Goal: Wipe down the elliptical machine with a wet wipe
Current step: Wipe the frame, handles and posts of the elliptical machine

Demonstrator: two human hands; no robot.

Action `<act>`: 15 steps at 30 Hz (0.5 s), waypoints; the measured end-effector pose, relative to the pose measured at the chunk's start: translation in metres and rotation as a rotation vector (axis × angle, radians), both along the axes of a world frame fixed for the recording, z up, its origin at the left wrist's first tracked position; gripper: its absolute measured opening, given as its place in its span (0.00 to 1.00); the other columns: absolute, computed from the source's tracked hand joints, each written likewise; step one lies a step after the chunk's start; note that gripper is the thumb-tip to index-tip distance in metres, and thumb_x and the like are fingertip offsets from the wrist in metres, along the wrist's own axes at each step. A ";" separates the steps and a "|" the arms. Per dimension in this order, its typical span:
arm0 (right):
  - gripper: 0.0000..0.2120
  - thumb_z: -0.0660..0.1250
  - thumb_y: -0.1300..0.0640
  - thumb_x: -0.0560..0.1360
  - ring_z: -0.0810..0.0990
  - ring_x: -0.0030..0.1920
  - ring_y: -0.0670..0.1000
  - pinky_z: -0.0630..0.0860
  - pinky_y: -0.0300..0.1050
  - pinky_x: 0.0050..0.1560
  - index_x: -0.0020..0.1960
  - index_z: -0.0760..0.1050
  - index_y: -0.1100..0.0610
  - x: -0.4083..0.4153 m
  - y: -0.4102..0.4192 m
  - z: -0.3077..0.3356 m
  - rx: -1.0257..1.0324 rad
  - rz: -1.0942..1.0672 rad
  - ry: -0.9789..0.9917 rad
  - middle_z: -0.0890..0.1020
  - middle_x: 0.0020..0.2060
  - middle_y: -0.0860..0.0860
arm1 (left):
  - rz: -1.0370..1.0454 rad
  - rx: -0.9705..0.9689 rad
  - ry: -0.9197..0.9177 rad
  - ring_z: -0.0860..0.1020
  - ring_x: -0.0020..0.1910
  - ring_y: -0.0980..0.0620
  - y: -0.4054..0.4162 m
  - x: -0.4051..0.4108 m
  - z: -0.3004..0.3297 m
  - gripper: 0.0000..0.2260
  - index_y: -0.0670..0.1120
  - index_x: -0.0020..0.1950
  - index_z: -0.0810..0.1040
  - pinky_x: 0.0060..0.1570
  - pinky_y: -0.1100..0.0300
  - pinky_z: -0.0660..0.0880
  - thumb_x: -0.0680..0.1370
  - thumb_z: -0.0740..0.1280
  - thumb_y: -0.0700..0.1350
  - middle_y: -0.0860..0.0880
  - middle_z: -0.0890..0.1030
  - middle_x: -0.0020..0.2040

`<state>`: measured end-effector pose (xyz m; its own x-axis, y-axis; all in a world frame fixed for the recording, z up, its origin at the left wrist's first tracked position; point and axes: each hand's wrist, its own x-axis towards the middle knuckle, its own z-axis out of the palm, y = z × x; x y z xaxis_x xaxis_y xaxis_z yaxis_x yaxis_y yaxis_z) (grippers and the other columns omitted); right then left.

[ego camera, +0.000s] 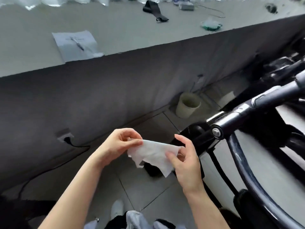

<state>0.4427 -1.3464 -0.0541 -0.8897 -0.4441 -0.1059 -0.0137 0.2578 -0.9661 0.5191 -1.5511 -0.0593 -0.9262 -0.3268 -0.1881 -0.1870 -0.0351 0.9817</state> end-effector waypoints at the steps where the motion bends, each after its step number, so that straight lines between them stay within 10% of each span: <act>1: 0.18 0.70 0.65 0.73 0.79 0.40 0.50 0.77 0.41 0.44 0.56 0.77 0.45 -0.005 -0.011 0.001 -0.024 -0.030 -0.055 0.81 0.39 0.52 | -0.004 -0.005 0.001 0.76 0.35 0.54 -0.011 -0.006 0.003 0.04 0.48 0.36 0.82 0.36 0.64 0.73 0.71 0.73 0.43 0.50 0.81 0.34; 9: 0.03 0.66 0.63 0.77 0.81 0.38 0.47 0.76 0.38 0.39 0.46 0.78 0.59 -0.062 -0.078 0.015 -0.138 -0.181 -0.195 0.83 0.36 0.52 | -0.166 0.006 -0.037 0.81 0.41 0.45 -0.076 -0.074 0.005 0.13 0.52 0.43 0.82 0.46 0.51 0.78 0.63 0.75 0.55 0.47 0.83 0.41; 15: 0.04 0.67 0.63 0.77 0.81 0.38 0.48 0.76 0.40 0.40 0.44 0.79 0.59 -0.136 -0.120 0.016 -0.210 -0.325 -0.219 0.84 0.37 0.53 | -0.071 0.166 -0.049 0.81 0.40 0.50 -0.110 -0.167 0.002 0.09 0.50 0.46 0.82 0.39 0.51 0.79 0.68 0.77 0.47 0.46 0.82 0.42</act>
<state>0.3070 -1.4668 -0.0378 -0.9532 -0.1771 -0.2449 0.2466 0.0126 -0.9690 0.3521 -1.6615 -0.0574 -0.9342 -0.2219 -0.2792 -0.2418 -0.1813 0.9532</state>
